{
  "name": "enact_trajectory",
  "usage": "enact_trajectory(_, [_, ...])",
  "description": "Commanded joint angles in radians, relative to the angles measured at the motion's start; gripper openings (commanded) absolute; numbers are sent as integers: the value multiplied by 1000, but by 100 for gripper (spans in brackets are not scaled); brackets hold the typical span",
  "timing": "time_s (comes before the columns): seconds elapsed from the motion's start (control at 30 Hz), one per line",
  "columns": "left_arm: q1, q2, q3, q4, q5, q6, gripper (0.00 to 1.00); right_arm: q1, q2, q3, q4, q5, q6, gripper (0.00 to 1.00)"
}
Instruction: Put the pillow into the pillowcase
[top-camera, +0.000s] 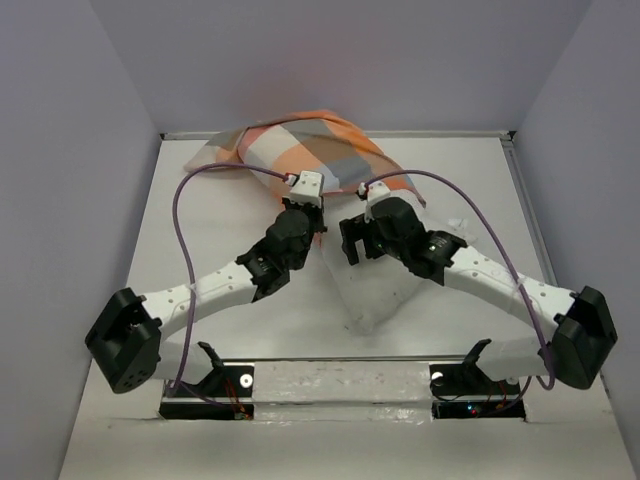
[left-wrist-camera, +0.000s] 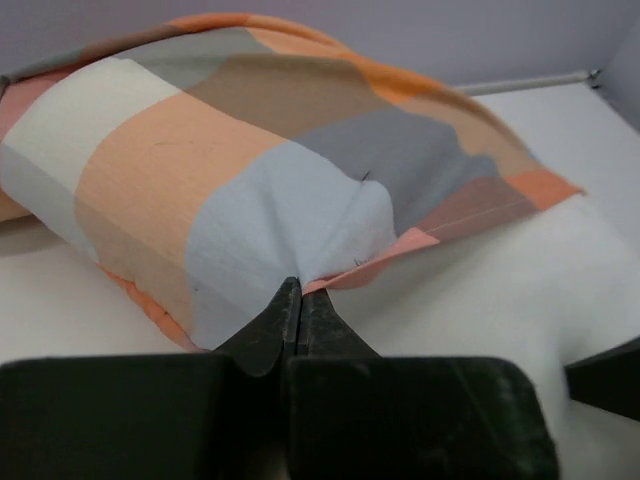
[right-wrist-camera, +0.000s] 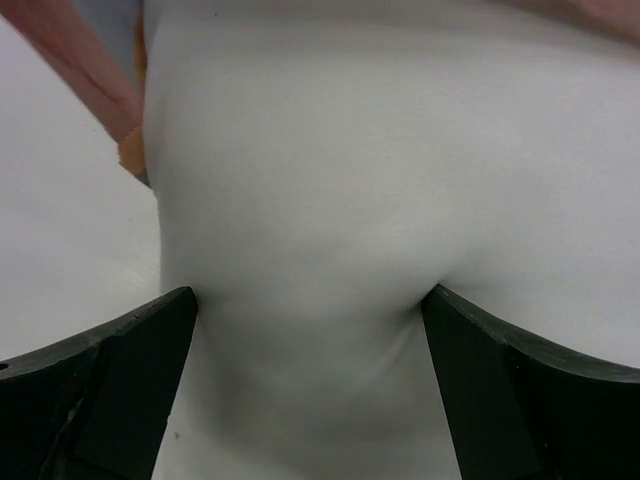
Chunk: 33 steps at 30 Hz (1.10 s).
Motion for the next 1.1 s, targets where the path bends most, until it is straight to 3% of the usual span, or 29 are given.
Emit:
enact_trajectory(0.0, [1, -126, -7, 64, 154, -132, 0, 68, 188, 117, 76, 173, -68, 100])
enact_trajectory(0.07, [1, -175, -16, 59, 196, -166, 0, 68, 256, 153, 86, 205, -28, 97])
enact_trajectory(0.13, [1, -218, -17, 42, 251, -202, 0, 68, 334, 183, 121, 207, 7, 55])
enact_trajectory(0.2, [4, -238, 14, 3, 296, -221, 0, 68, 339, 199, 159, 187, 57, 1])
enact_trajectory(0.33, [4, -249, 144, -73, 383, -237, 0, 68, 120, 177, 355, 146, 81, 0])
enact_trajectory(0.43, [2, -176, 324, -145, 507, -249, 0, 68, -154, 209, 417, 168, 79, 0])
enact_trajectory(0.53, [-21, -111, 534, -215, 648, -272, 0, 68, -239, 249, 411, 198, 64, 0])
enact_trajectory(0.6, [-116, -57, 697, -310, 633, -231, 0, 77, -239, 251, 388, 211, 76, 0])
enact_trajectory(0.67, [-179, -39, 766, -353, 626, -208, 0, 86, -194, 214, 394, 228, 99, 0])
enact_trajectory(0.77, [-236, -113, 734, -329, 682, -301, 0, 77, -1, 228, 391, 393, 125, 0])
enact_trajectory(0.87, [-246, -184, 649, -298, 696, -356, 0, 17, 121, 260, 383, 417, 173, 0])
enact_trajectory(0.97, [-245, -302, 562, -300, 702, -398, 0, -87, 36, 237, 357, 423, 246, 0])
enact_trajectory(1.07, [-243, -367, 504, -323, 641, -396, 0, -103, -146, 225, 330, 626, 158, 0])
